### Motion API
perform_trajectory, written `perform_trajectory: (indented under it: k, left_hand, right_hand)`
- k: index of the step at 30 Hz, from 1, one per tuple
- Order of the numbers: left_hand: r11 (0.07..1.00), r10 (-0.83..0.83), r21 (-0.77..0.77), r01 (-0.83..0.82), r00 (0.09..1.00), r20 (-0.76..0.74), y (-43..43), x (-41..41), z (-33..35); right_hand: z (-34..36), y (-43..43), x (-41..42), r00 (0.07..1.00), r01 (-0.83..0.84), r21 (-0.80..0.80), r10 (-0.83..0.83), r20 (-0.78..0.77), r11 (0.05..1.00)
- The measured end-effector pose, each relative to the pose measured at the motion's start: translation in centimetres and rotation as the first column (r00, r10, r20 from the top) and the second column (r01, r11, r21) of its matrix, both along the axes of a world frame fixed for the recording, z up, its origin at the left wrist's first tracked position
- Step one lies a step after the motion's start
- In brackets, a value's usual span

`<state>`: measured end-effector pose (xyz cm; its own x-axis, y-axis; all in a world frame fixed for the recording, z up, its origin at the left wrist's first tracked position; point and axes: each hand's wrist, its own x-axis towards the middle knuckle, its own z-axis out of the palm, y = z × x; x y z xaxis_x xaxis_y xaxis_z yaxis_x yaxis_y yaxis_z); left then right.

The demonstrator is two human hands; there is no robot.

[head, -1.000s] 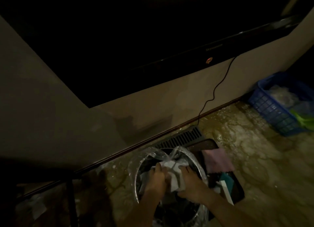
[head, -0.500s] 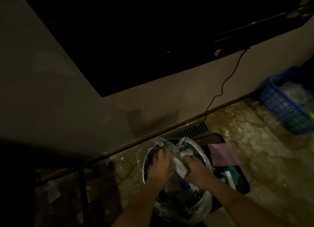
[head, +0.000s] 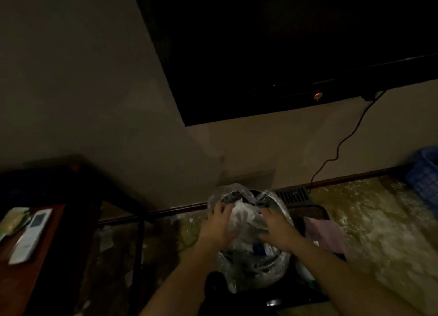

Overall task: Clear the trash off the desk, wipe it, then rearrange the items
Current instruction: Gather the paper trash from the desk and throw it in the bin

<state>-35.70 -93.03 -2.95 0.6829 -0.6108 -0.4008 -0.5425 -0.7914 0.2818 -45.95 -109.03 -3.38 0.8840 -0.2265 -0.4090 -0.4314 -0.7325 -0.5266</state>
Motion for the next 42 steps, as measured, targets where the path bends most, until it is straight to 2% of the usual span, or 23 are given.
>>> perform_trajectory:
  k: [11,17,23,28,32,39,42]
  left_hand:
    - [0.993,0.118,-0.017,-0.116,0.981,0.153,7.1,-1.1,4.2]
    - [0.965,0.260,-0.037,-0.258,0.946,0.195,16.2,-1.1,6.3]
    - [0.905,0.423,-0.125,-0.406,0.885,0.193,30.9,-2.8,7.7]
    - [0.844,0.533,-0.168,-0.510,0.833,0.150,45.0,-5.0,8.5]
    - [0.788,0.616,-0.173,-0.591,0.754,0.230,54.7,-6.5,9.4]
    - [0.642,0.764,-0.208,-0.738,0.591,0.259,66.5,-8.6,9.7]
    - [0.610,0.787,-0.210,-0.764,0.553,0.273,70.6,-8.7,9.5]
  right_hand:
    - [3.6,4.9,1.5,0.983,-0.140,-0.093,0.150,0.108,0.986]
    - [5.9,11.4,3.3,0.956,-0.228,-0.176,0.255,0.148,0.958]
    - [7.9,23.4,6.0,0.891,-0.406,-0.212,0.436,0.121,0.889]
    - [8.6,37.6,7.1,0.834,-0.503,-0.137,0.521,0.182,0.853]
    - [8.6,48.5,7.6,0.777,-0.580,-0.149,0.599,0.194,0.801]
    - [8.3,60.7,8.7,0.681,-0.693,-0.144,0.706,0.194,0.707]
    - [8.4,65.1,10.5,0.651,-0.720,-0.132,0.730,0.210,0.681]
